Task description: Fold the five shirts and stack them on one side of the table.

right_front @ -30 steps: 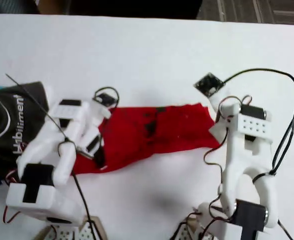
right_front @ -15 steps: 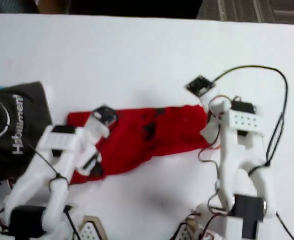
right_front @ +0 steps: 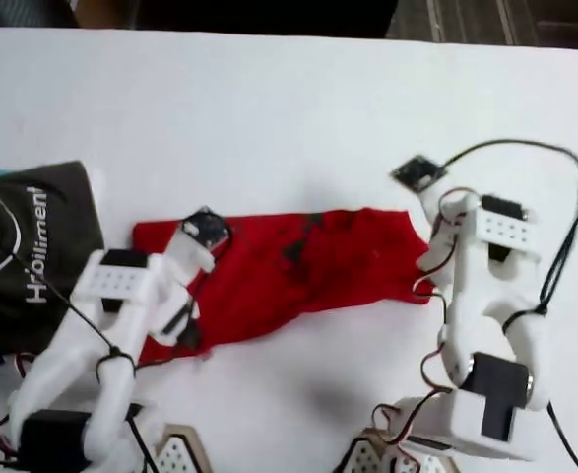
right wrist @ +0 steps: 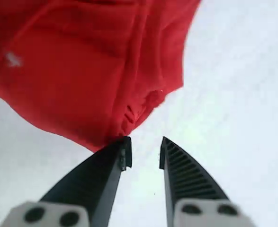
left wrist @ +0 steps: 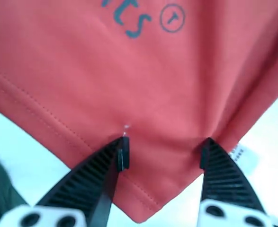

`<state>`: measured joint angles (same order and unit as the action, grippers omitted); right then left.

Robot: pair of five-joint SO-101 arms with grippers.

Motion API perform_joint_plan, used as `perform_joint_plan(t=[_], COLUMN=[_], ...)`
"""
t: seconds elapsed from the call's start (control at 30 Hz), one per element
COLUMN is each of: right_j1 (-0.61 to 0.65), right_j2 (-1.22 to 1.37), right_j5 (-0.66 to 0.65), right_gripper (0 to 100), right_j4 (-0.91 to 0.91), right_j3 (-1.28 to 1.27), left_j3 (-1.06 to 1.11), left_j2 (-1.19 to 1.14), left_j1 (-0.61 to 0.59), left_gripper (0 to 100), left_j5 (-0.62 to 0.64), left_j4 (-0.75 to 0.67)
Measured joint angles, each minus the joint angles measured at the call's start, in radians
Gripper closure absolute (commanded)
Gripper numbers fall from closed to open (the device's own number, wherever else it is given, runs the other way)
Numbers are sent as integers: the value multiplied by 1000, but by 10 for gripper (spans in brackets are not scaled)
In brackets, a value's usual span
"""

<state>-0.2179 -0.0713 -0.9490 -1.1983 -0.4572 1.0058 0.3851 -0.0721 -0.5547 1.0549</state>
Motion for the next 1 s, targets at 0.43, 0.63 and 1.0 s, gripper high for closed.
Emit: perform_joint_plan(t=[0.43,0.63,1.0], right_j1=[428,520,525], right_j2=[-204,-184,98], right_j5=[169,207,284], right_gripper=[885,885,956], right_j4=[-290,-222,-66], right_j3=[109,-3,112], left_j3=[-222,-242,-242], left_j2=[2,2,2], left_j1=[-38,-107,-147], left_gripper=[736,736,736], left_j5=[138,138,107], left_j4=[101,106,106])
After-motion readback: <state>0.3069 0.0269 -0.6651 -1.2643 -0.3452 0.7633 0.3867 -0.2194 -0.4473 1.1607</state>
